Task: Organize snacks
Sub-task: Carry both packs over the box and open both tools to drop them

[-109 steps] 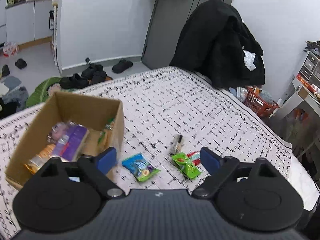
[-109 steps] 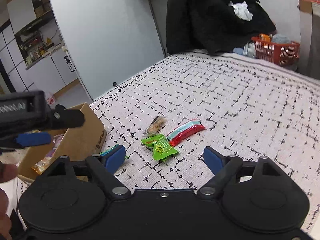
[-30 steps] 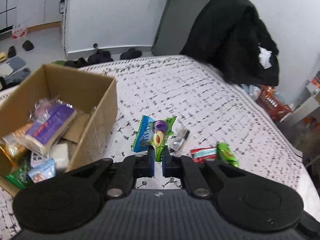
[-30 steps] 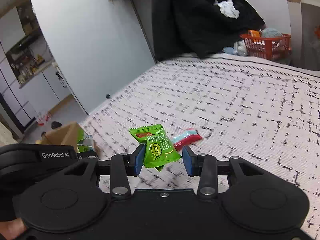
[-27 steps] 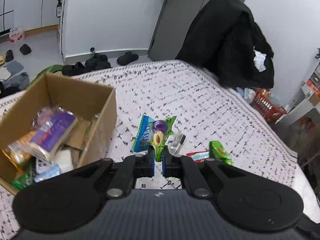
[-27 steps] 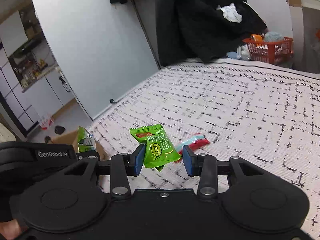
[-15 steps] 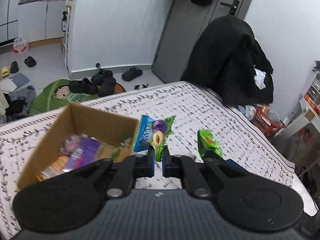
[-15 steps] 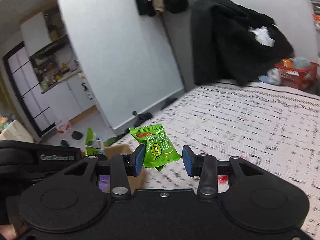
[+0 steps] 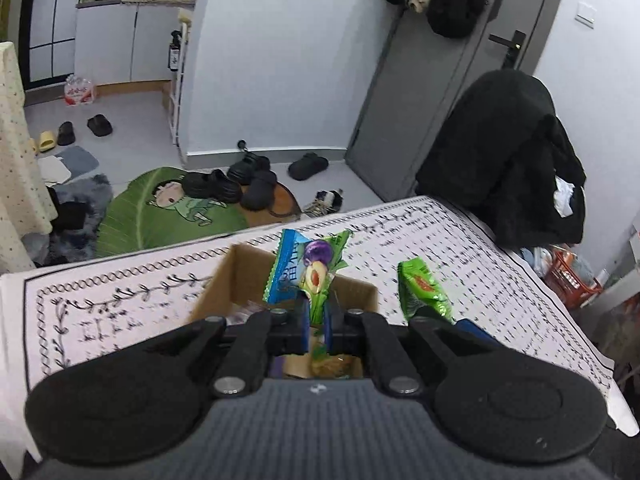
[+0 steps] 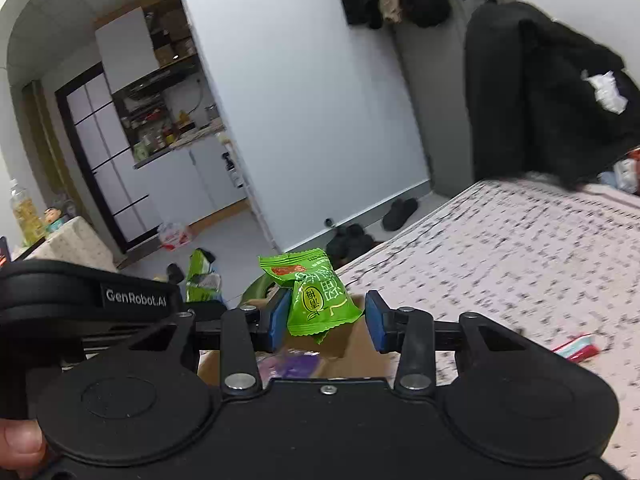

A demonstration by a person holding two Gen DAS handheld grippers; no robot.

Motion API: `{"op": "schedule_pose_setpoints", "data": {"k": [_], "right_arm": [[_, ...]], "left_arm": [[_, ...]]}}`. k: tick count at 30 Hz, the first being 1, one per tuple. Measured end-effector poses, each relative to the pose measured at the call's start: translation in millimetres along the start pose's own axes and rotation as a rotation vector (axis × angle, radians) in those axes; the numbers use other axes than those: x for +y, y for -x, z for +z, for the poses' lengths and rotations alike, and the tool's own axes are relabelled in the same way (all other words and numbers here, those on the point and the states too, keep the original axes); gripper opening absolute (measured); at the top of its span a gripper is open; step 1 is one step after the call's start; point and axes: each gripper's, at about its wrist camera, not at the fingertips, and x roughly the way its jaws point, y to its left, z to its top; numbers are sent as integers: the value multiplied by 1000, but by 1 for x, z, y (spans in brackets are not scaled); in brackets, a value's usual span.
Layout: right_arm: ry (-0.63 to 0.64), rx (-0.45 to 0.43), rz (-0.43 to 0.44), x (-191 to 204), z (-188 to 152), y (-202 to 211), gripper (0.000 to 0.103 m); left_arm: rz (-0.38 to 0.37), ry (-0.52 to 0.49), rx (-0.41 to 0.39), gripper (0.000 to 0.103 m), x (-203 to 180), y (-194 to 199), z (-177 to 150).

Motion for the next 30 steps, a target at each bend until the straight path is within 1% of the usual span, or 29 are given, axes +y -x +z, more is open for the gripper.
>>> {"op": "schedule_pose_setpoints", "data": {"k": [2, 3, 4, 6, 12, 18, 20, 21, 25, 27, 29, 30], "right_arm": [[19, 33, 24, 7, -4, -6, 41], [28, 54, 25, 10, -7, -10, 43], [29, 67, 18, 11, -9, -11, 48], [17, 81, 0, 9, -13, -13, 55], [-48, 89, -36, -9, -13, -9, 55], [-59, 95, -81, -25, -13, -7, 54], [-76, 96, -93, -33, -13, -5, 54], [-82, 96, -96, -36, -12, -4, 54], [-97, 95, -110, -45, -10, -2, 54], [-104, 95, -105, -49, -9, 0, 54], [-102, 101, -109, -52, -10, 2, 54], [-102, 106, -113, -53, -10, 1, 54]], "left_arm": [[4, 5, 2, 6, 5, 0, 2], [7, 6, 1, 6, 7, -1, 3], [9, 7, 1, 6, 10, -2, 3], [11, 14, 5, 6, 13, -5, 5], [-3, 13, 29, 6, 13, -16, 5], [-24, -9, 49, 6, 5, -28, 3], [-33, -2, 61, 8, 2, -33, 3], [-28, 1, 64, 10, 1, -34, 3], [11, 2, 81, 11, -6, -37, 2], [5, -6, 89, 17, -9, -36, 1], [-7, -13, 86, 29, -13, -34, 0], [-10, -17, 81, 33, -15, -33, -1]]}}
